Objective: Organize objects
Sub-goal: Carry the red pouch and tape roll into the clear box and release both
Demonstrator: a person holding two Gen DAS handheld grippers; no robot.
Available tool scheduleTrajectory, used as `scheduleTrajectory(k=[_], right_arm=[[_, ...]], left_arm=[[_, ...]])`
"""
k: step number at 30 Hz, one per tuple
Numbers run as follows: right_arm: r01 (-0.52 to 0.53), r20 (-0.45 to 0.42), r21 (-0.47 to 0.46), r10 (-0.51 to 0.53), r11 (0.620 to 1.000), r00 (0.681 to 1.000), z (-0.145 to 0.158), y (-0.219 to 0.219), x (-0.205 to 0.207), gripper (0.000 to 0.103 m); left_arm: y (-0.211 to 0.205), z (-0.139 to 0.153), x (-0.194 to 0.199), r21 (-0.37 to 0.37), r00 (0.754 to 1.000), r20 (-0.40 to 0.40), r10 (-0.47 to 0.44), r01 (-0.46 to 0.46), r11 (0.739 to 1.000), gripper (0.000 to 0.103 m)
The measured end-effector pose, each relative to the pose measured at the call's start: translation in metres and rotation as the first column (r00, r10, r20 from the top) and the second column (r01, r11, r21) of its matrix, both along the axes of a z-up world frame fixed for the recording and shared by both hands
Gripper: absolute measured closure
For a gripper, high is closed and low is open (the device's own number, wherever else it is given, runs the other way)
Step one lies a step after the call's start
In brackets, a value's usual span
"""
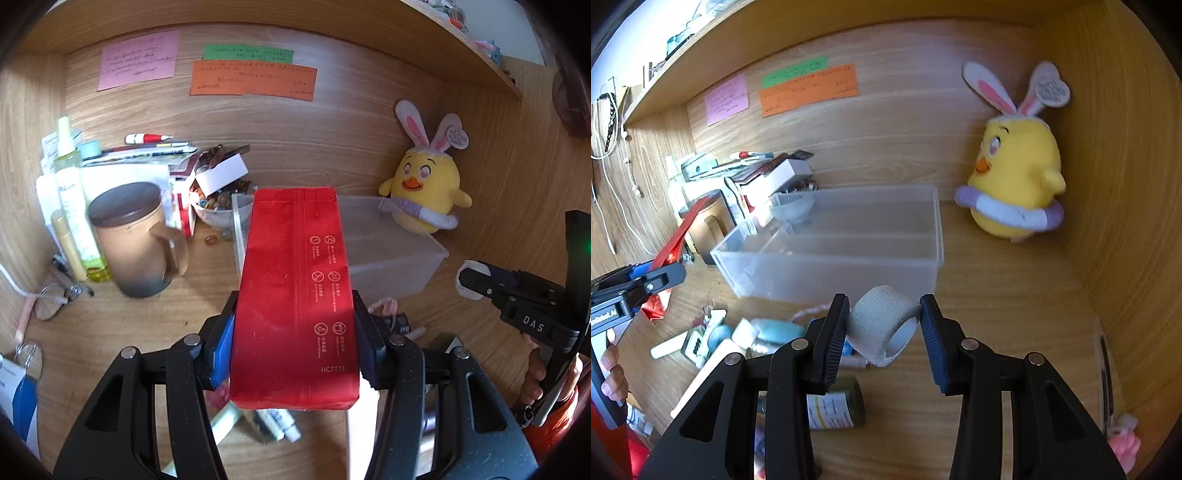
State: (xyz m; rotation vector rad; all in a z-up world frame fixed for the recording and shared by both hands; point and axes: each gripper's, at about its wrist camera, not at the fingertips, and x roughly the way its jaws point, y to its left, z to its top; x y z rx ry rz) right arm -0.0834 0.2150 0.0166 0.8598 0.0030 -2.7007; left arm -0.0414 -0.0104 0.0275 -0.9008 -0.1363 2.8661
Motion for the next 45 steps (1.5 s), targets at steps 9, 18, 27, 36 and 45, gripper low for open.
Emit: scheduleTrajectory(k=[9,18,27,36,45], right_arm=[[-0.043,-0.047,-0.007,0.042,0.999,0.998,0.026,-0.012,-0.027,0.067],[-0.091,-0.083,0.041,0.094,0.995,0.992,0.046,-0.03,-0.051,0.067],[-0.077,-0.045,0.093,0.081,0.993,0.996,0.034,-0.041,-0.085,0.067],[-0.057,0.087,0.053,0.053,0.997,0.995,-0.003,-0.038,-0.12,0.067],[-0.078,0.113,0.08,0.068,0.994,0.991,-0.014,-0.045,-0.123,0.067]], left_arm=[[0.001,0.016,-0.037,-0.009,1.0,-0.012,0.007,-0.007,1.0,0.049],[0.008,0.02,-0.077,-0.029,0.998,0.048,-0.028,0.03,0.999,0.049],[0.02,0.006,-0.116,-0.046,0.982,0.175,-0.068,0.078,0.996,0.049],[0.032,-0.011,-0.136,-0.104,0.963,0.248,-0.107,0.137,0.985,0.049],[0.036,-0.022,-0.161,-0.09,0.948,0.295,-0.122,0.154,0.984,0.049]])
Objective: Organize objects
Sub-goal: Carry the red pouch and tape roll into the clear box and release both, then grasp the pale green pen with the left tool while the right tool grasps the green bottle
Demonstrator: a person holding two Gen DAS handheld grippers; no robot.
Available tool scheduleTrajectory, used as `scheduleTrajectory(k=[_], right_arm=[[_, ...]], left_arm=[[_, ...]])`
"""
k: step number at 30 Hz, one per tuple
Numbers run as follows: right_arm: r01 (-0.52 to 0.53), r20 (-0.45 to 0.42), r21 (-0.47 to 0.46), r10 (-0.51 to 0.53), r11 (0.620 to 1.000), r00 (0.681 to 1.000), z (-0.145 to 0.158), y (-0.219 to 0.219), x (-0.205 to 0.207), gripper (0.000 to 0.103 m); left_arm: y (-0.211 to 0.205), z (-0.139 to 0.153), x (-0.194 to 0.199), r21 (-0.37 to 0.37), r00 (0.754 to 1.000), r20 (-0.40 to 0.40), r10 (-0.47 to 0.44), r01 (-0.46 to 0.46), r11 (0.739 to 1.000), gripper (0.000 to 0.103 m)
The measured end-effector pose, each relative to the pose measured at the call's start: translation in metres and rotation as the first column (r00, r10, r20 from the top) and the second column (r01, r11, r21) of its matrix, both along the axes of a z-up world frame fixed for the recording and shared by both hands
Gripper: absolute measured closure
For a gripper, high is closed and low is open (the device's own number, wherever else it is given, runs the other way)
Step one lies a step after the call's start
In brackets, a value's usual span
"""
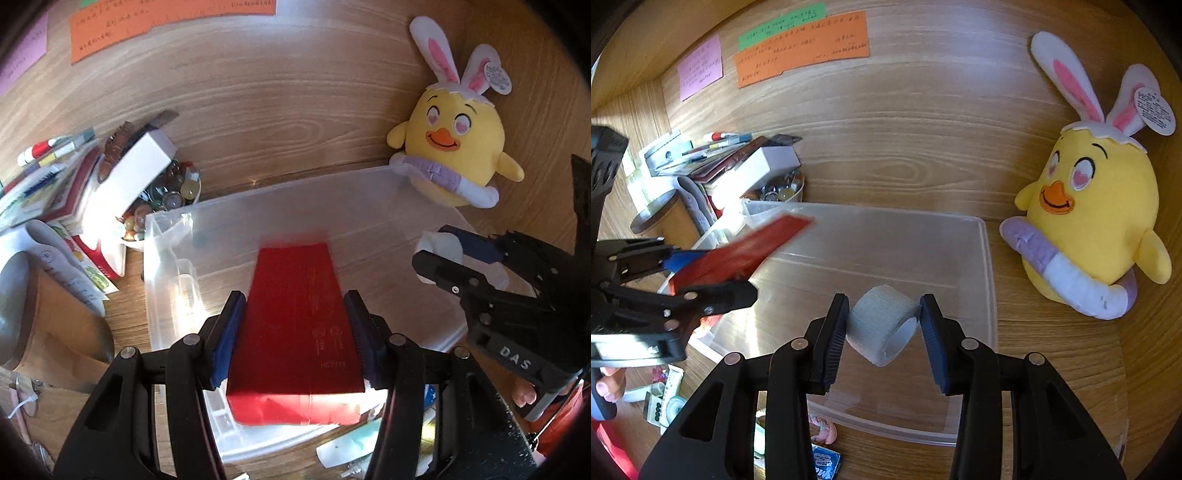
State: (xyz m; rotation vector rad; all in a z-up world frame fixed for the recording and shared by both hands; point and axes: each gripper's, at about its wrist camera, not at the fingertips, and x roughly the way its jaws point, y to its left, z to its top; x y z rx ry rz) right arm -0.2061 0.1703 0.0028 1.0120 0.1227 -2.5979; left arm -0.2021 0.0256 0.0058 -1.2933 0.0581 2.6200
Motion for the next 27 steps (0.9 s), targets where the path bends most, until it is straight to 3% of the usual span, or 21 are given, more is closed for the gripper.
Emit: scheduleTrajectory(k=[9,14,17,25,27], right_arm=[[-0.015,0.01,0.012,0.015,1.0,1.0,-0.003,-0.004,-0.001,0.066],[-0.028,0.015,0.023,0.027,0.999,1.0,-0.005,-0.008,0.001,0.065],[-0.028,0.001,0.025,0.028,0.999,1.0,-0.002,-0.008,0.005,0.056],[-0.016,-0.088,0.014,0.017,1.0,0.996,0.025,0.001,0.026,0.03],[-0.015,-0.109,0.013,0.016,1.0,0.994,0.03,0.004,0.035,0.026]], left_arm=[[-0.001,-0.001,0.002,-0.021,1.0,-0.016,0.014,-0.014,1.0,0.048],[-0.003,0.01,0.014,-0.034,0.997,-0.072,0.029,-0.031,0.999,0.034],[-0.007,0.018,0.022,-0.027,0.995,-0.095,0.036,-0.039,0.999,0.031],[-0.023,0.045,0.059,-0.025,0.977,-0.202,0.073,-0.079,0.997,0.007],[-0.027,0.049,0.068,-0.027,0.973,-0.219,0.075,-0.083,0.996,0.006]])
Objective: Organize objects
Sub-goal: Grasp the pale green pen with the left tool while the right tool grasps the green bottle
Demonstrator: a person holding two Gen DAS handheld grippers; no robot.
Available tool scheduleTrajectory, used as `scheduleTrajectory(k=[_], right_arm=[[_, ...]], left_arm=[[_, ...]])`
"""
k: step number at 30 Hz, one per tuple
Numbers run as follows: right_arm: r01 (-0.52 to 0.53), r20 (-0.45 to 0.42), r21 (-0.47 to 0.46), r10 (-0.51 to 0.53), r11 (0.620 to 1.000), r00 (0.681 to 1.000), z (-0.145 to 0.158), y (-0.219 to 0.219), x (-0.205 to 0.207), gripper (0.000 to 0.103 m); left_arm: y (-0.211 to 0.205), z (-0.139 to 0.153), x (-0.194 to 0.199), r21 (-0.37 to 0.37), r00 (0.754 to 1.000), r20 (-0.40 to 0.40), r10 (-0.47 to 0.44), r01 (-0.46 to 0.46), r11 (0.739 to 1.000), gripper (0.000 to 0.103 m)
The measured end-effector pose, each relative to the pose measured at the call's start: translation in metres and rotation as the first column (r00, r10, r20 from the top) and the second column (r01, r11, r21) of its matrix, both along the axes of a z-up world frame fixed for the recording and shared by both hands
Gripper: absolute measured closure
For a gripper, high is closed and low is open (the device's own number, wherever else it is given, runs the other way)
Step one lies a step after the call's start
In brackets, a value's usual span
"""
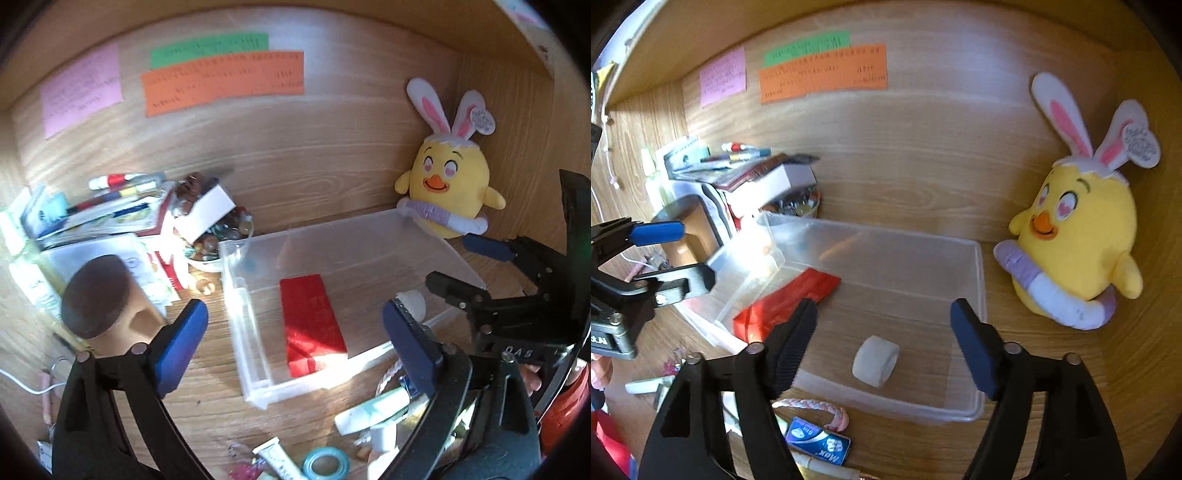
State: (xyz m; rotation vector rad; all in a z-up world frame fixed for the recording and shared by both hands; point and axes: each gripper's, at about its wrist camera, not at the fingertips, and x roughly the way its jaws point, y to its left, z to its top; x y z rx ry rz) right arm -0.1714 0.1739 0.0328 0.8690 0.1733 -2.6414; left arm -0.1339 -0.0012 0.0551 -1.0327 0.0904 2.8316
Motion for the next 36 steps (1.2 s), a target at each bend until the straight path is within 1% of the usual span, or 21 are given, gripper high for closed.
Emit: scheduleTrajectory(k=[3,6,11,14,16,22,27,32,34,36], right_arm=[[-0.014,-0.015,0.009,0.014,1.0,1.0,0.004,0.0,0.013,0.026],[-0.039,-0.015,0.009,0.039,0.999,0.999,0.003,-0.003,0.026,0.021],[-0.05,-0.024,0.024,0.051,0.998,0.998,-0.001,-0.002,0.048,0.02],[-0.053,-0.017,0.015,0.054,0.998,0.998,-0.004,0.001,0.06,0.02],[-0.052,-0.007,0.004,0.052,0.999,0.999,-0.007,0.003,0.067,0.02],[-0.032,0.025,0.006,0.032,0.999,0.999,-0.024,0.009,0.09,0.02],[-0.022,0.071,0.011,0.021,1.0,0.997,-0.043,0.012,0.104,0.02],[-0.02,0.126,0.022,0.018,1.0,0.992,-0.061,0.01,0.108,0.02],[-0.018,0.144,0.013,0.016,1.0,0.989,-0.066,0.01,0.109,0.02],[-0.01,0.141,0.01,0.008,1.0,0.99,-0.068,0.01,0.11,0.02]], left_arm=[[-0.006,0.003,0.013,0.001,1.0,-0.01,0.004,-0.004,1.0,0.006],[-0.013,0.001,0.027,0.008,1.0,-0.013,0.009,-0.009,1.0,0.004],[-0.026,-0.01,0.053,0.009,1.0,-0.004,0.026,-0.026,1.0,0.003],[-0.036,-0.019,0.066,0.017,0.999,0.009,0.038,-0.038,0.999,0.003],[-0.041,-0.025,0.073,0.021,0.999,0.021,0.048,-0.048,0.999,0.003],[-0.058,-0.051,0.091,0.068,0.993,0.091,0.07,-0.076,0.995,0.003],[-0.072,-0.072,0.112,0.036,0.987,0.116,0.111,-0.116,0.993,0.003],[-0.09,-0.091,0.125,0.046,0.973,0.171,0.152,-0.162,0.986,0.003],[-0.092,-0.095,0.128,0.037,0.971,0.176,0.164,-0.173,0.984,0.003],[-0.091,-0.099,0.131,0.025,0.97,0.174,0.167,-0.174,0.984,0.003]])
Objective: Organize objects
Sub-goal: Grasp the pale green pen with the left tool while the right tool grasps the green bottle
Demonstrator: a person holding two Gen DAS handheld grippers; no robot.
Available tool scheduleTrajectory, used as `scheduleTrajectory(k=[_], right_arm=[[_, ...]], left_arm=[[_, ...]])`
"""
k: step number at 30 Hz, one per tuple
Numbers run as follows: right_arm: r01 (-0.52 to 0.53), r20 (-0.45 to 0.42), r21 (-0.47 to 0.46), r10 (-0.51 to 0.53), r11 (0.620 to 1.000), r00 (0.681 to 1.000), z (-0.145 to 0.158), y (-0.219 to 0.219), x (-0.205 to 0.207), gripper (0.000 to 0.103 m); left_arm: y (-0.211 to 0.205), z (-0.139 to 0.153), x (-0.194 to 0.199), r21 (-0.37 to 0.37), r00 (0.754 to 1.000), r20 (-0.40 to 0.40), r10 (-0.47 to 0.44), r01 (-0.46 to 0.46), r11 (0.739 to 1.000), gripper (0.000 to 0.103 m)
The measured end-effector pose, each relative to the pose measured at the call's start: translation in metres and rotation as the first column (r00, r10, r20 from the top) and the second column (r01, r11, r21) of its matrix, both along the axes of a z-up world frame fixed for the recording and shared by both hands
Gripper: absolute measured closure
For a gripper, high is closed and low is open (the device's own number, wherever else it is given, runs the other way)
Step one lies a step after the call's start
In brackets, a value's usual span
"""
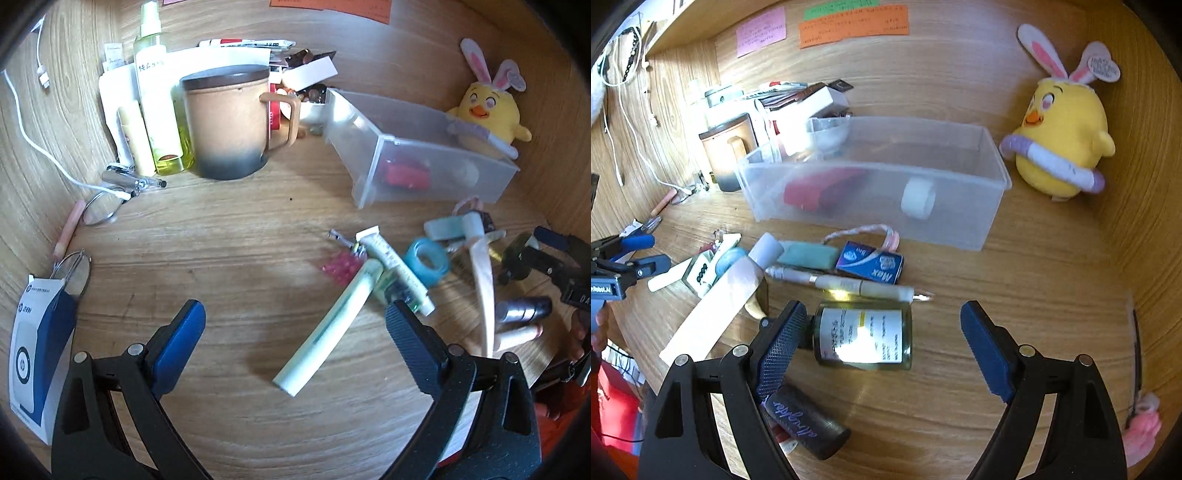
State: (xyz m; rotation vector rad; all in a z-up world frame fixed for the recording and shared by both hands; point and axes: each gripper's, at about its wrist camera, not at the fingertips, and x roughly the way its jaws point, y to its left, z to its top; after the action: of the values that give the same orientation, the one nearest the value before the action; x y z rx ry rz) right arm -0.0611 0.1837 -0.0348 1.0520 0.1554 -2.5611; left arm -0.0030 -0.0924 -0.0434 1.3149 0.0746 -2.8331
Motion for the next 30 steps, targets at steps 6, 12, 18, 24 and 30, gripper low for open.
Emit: scheduleTrajectory(k=[6,12,18,24,30], right_arm=[[0.012,0.029,-0.043,-0.011,0.999,1.0,-0.006,-0.002,-0.001,0.02],[0.032,0.027,-0.052,-0.031,0.998,0.999,-0.007,-0.002,0.0,0.022],[0.037,0.036,-0.077,-0.034,0.996,0.999,-0.006,0.0,-0.004,0.032],[0.041,0.03,-0.092,-0.038,0.995,0.999,-0.005,0.0,-0.004,0.045],[0.043,0.016,-0.096,-0.042,0.994,0.999,-0.005,0.0,-0.003,0.045]], left_arm=[[0.008,-0.006,-0.002,0.004,0.999,0.012,-0.047,0.047,0.999,0.025],[0.016,-0.014,-0.012,0.027,0.994,0.04,-0.101,0.1,0.995,0.039],[0.019,-0.014,-0.013,0.022,0.993,0.026,-0.117,0.116,0.993,0.064],[0.02,-0.013,-0.008,0.02,0.993,0.019,-0.12,0.12,0.993,0.08],[0.026,-0.013,-0.003,0.016,0.994,0.015,-0.11,0.11,0.994,0.088]])
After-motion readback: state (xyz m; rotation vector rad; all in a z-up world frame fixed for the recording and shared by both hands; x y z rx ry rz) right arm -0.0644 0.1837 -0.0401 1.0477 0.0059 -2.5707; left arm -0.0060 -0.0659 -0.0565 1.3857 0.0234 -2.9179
